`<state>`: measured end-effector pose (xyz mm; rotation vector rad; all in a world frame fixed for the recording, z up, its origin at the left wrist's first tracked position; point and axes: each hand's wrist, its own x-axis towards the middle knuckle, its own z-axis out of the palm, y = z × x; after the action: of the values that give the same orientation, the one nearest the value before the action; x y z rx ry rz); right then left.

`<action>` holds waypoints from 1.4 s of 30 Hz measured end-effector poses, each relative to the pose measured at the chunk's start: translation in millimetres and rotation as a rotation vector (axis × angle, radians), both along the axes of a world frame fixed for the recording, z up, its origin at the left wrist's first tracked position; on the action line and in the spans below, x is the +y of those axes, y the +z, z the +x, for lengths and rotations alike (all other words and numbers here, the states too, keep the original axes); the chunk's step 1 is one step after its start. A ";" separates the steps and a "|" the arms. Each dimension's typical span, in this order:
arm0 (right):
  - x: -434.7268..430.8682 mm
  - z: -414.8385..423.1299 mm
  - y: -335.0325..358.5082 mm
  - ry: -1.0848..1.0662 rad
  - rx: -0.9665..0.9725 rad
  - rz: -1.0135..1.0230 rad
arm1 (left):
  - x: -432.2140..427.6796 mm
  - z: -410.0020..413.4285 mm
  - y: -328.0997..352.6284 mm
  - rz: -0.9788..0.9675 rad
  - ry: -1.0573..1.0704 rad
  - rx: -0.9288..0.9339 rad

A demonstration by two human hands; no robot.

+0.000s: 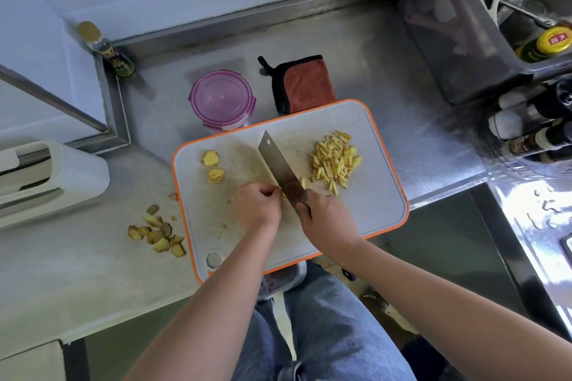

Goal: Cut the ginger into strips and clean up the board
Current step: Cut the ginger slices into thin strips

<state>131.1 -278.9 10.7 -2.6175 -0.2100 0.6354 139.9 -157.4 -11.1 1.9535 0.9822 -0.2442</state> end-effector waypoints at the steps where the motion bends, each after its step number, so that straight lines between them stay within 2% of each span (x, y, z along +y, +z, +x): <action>1: 3.2 1.0 -0.2 -0.007 -0.003 -0.003 | 0.2 0.4 0.3 0.000 0.002 0.002; 15: 10.8 9.9 -0.1 -0.081 -0.059 0.110 | 2.6 -1.0 -3.4 -0.059 0.021 0.008; 20: 7.2 6.5 -0.3 -0.047 -0.055 0.052 | 1.5 -1.9 -3.2 -0.056 0.015 0.000; 35: 15.2 8.4 -7.1 -0.071 -0.033 0.066 | -2.2 -1.0 -3.1 -0.002 0.017 -0.006; 39: 4.0 17.4 -10.1 -0.170 -0.070 0.135 | -5.0 0.0 -7.8 -0.047 0.047 -0.039; 42: -14.5 26.2 -12.4 -0.264 -0.034 0.192 | -7.9 -1.1 -11.2 -0.084 -0.029 -0.090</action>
<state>157.3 -293.4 -1.7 -2.4165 0.0616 0.4558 138.8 -165.3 -22.4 1.8870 0.8719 -0.2087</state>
